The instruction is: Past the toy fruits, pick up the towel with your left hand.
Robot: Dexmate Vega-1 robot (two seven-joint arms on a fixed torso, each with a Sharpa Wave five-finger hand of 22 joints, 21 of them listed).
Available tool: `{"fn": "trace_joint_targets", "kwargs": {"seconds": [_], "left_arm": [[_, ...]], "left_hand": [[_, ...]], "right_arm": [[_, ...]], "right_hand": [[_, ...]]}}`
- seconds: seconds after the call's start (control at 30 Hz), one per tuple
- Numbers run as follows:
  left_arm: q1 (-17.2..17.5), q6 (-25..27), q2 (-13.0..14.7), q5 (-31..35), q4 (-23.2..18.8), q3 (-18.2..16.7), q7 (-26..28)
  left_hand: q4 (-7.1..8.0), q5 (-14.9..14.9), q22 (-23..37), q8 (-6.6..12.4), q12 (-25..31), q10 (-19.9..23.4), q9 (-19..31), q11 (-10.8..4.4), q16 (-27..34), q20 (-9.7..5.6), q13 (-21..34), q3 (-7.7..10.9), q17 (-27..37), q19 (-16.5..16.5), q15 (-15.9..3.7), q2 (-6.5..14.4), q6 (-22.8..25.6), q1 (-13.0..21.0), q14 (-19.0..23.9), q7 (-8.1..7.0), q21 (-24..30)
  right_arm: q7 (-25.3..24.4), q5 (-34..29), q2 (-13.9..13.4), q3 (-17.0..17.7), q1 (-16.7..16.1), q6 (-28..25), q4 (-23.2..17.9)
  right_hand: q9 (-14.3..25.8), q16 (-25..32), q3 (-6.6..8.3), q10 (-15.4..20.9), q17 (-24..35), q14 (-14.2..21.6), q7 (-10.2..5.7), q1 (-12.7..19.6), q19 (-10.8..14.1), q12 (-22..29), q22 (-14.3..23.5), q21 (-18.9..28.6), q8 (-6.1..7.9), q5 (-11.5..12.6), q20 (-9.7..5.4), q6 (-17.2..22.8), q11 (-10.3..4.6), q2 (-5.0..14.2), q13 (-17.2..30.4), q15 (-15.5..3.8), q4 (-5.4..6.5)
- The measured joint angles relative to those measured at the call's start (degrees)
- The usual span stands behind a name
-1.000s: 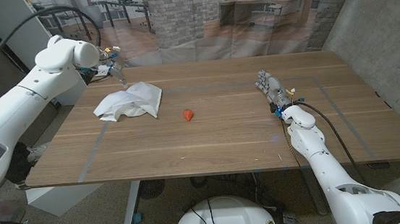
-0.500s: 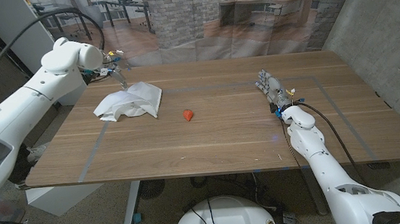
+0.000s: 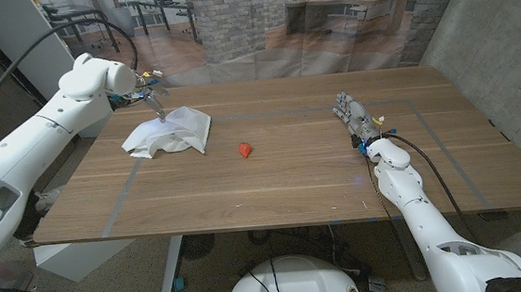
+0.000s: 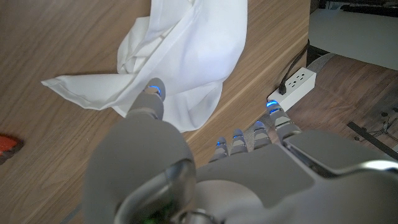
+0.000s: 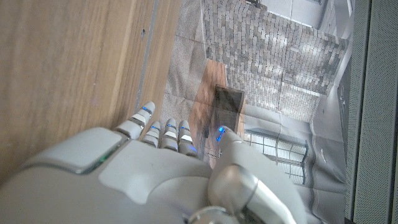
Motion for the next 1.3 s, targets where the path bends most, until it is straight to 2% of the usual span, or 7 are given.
{"fn": "trace_joint_targets", "kwargs": {"seconds": [0.6, 1.3], "left_arm": [[-0.4, 0.1, -0.9, 1.2, 2.6, 1.5, 0.3], [-1.2, 0.2, -2.4, 1.5, 6.1, 3.6, 1.6]], "left_hand": [[0.53, -0.2, 0.0, 0.0, 0.0, -0.3, 0.0, 0.31, 0.0, -0.32, 0.3, -0.89, 0.0, 0.3, -0.11, 0.9, -0.2, 0.4, 0.1, -0.22, -0.2], [0.85, -0.4, 0.3, 0.0, 0.0, -0.3, 0.0, 0.31, 0.0, 0.01, 0.3, -2.0, 0.0, 0.6, 0.1, 1.9, -0.5, 0.9, 0.3, -0.53, -0.6]], "right_arm": [[-0.3, -0.2, 0.1, -0.1, -0.1, -0.1, -0.1], [-0.3, -0.3, 0.2, -0.2, 1.1, 0.1, 1.9]], "right_hand": [[0.0, 0.0, 0.0, 0.0, 0.0, 0.0, 0.04, -0.3, 0.0, 0.0, 0.0, 0.0, 0.0, 0.0, 0.0, 0.0, 0.0, -0.3, 0.3, 0.0, 0.0], [0.0, 0.0, 0.0, 0.3, 0.0, 0.6, 0.31, -0.5, 0.0, 0.0, 0.0, 0.0, 0.0, 0.2, 0.0, 0.3, 0.31, -0.52, 0.3, 0.2, 0.0]]}}
